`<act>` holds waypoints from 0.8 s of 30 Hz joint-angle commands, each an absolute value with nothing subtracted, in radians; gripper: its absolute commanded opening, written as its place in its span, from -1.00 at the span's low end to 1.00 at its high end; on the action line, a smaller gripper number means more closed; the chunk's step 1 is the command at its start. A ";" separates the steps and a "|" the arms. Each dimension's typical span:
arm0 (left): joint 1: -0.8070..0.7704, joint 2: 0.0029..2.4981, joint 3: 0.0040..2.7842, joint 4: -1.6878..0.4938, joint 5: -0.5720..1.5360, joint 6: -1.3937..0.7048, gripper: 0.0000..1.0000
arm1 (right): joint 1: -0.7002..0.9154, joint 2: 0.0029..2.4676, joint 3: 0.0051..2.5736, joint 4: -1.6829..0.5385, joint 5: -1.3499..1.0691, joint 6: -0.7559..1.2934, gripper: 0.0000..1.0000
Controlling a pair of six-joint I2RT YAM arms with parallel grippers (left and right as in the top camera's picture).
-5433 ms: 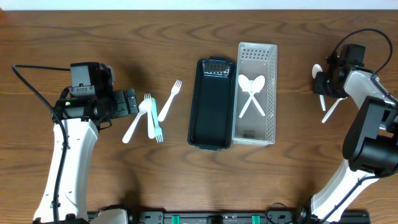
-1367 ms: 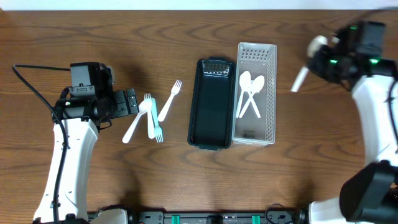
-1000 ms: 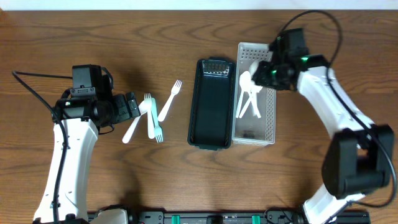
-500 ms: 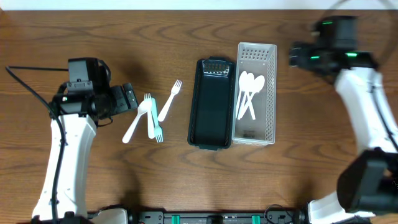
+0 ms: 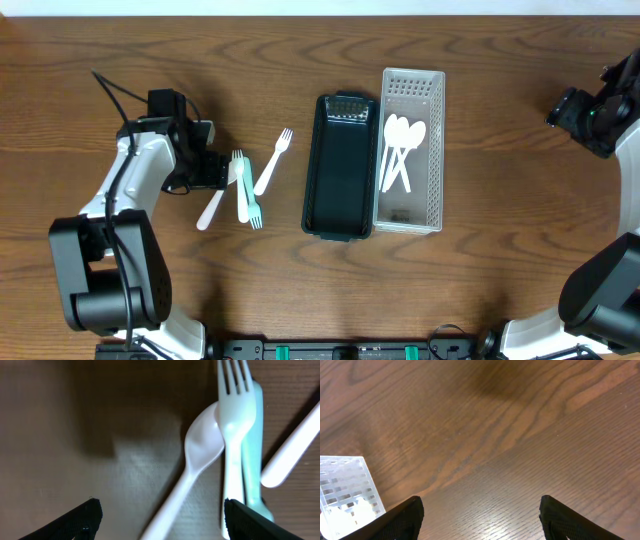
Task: Pack container
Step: 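Reach the left gripper to the white spoon and grasp it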
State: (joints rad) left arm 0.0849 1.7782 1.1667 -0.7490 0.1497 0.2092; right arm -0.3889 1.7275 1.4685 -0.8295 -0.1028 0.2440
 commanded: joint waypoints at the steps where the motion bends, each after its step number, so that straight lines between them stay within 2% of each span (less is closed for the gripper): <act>1: 0.059 1.789 1.171 -0.720 0.139 0.385 0.61 | -0.398 1.737 1.468 -0.827 -0.105 0.231 0.54; 4: 0.027 1.793 1.171 -0.713 0.138 0.483 0.61 | -0.398 1.737 1.468 -0.826 -0.105 0.231 0.52; 7: 0.006 1.795 1.164 -0.703 0.134 0.535 0.52 | -0.398 1.737 1.468 -0.831 -0.104 0.231 0.52; 12: 0.009 1.797 1.146 -0.694 0.037 0.535 0.48 | -0.398 1.737 1.468 -0.832 -0.105 0.231 0.51; 17: 0.027 1.798 1.141 -0.693 0.054 0.527 0.37 | -0.398 1.737 1.468 -0.839 -0.105 0.231 0.51; 24: 0.027 1.798 1.099 -0.656 0.072 0.527 0.32 | -0.398 1.737 1.468 -0.838 -0.104 0.231 0.49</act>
State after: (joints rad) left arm 0.0246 1.7805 1.1179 -0.6617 0.0711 0.5137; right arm -0.3882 1.7279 1.4685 -0.8375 -0.1036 0.2436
